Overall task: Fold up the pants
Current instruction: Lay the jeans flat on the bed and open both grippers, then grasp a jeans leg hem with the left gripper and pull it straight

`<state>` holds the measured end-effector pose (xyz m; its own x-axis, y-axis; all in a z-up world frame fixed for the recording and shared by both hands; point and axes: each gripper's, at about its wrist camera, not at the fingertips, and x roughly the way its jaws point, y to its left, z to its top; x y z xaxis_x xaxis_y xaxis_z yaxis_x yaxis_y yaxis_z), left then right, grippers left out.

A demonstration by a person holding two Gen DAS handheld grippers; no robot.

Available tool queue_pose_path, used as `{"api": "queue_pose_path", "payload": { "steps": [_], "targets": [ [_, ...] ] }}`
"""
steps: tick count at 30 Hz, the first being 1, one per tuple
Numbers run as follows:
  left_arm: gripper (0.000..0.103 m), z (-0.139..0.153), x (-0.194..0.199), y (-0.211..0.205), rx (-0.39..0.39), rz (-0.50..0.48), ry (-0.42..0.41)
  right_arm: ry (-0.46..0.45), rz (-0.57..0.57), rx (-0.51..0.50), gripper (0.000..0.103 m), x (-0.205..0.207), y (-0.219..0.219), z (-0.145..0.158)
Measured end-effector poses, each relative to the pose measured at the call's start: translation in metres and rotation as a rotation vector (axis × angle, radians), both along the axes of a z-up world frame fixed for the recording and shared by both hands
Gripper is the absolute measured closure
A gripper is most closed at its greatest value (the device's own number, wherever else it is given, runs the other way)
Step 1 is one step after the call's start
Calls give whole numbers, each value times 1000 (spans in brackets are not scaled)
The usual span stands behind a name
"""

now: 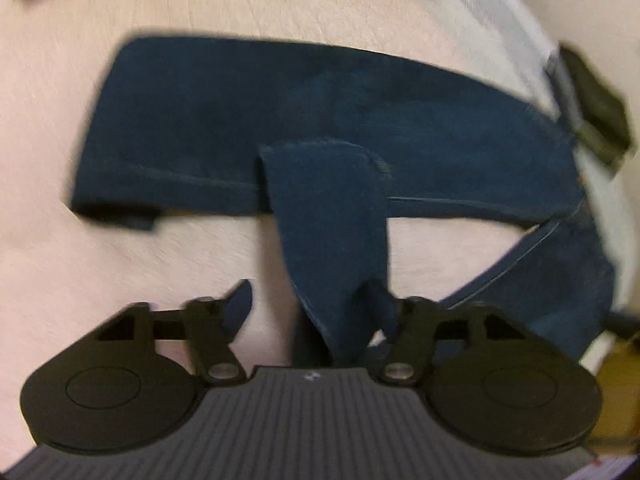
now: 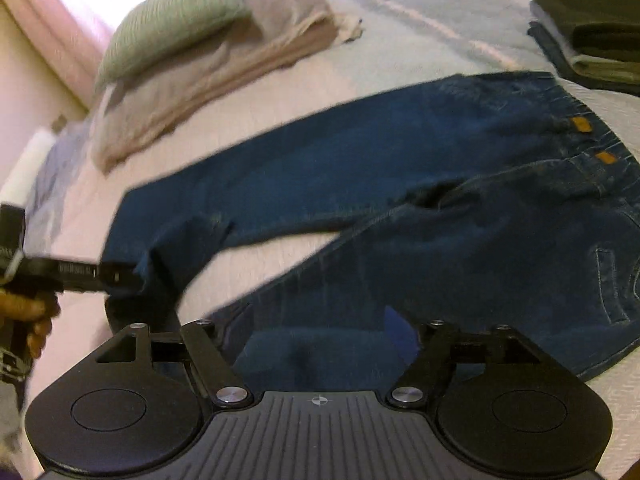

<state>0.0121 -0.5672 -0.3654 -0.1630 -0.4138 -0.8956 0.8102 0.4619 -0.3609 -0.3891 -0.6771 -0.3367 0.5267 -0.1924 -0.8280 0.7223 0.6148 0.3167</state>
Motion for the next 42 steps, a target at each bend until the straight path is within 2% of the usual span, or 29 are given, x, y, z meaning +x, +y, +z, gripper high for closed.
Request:
{"api": "queue_pose_path", "payload": {
  "steps": [1,2,4,8,10,13,15,17,19,22,26,28,31,35,38,42],
  "targets": [
    [82,-2,-2,0,-19,14,26,18,11,-1,34,0,-1,-2],
    [91,-1,-5,1,-36,18,21,38,24,-1,34,0,-2,-5],
    [101,15,-15,6,-74,33,-40,69,46,-7,34,-6,-8,-5],
    [102,68,-32,56,-145,194,-146,91,83,-6,34,-15,-23,5],
    [102,98,-44,99,-162,308,-199,88,127,-4,34,-16,-32,11],
    [100,128,-79,173,-166,494,-225,78,225,-3,34,-13,-38,14],
    [94,123,-105,211,-108,595,-209,83,293,8,34,-9,-39,10],
    [92,103,-126,240,14,665,-183,95,344,12,34,-6,-38,4],
    [93,81,-144,256,116,696,-146,105,379,15,34,-4,-37,0],
    [93,72,-159,264,164,684,-175,112,391,13,34,-5,-33,-3],
    [92,76,-148,257,120,638,-219,135,368,6,34,-10,-28,0],
    [89,81,-130,244,78,595,-255,140,350,-3,34,-12,-25,4],
    [79,84,-97,219,25,499,-326,154,327,-24,34,-4,-19,11],
    [75,80,-43,186,-30,387,-352,138,321,-68,34,23,-4,22],
    [70,64,-5,158,-56,289,-365,157,337,-124,34,55,12,24],
    [63,30,38,121,-81,237,-326,200,443,-213,34,109,36,14]
  ]
}}
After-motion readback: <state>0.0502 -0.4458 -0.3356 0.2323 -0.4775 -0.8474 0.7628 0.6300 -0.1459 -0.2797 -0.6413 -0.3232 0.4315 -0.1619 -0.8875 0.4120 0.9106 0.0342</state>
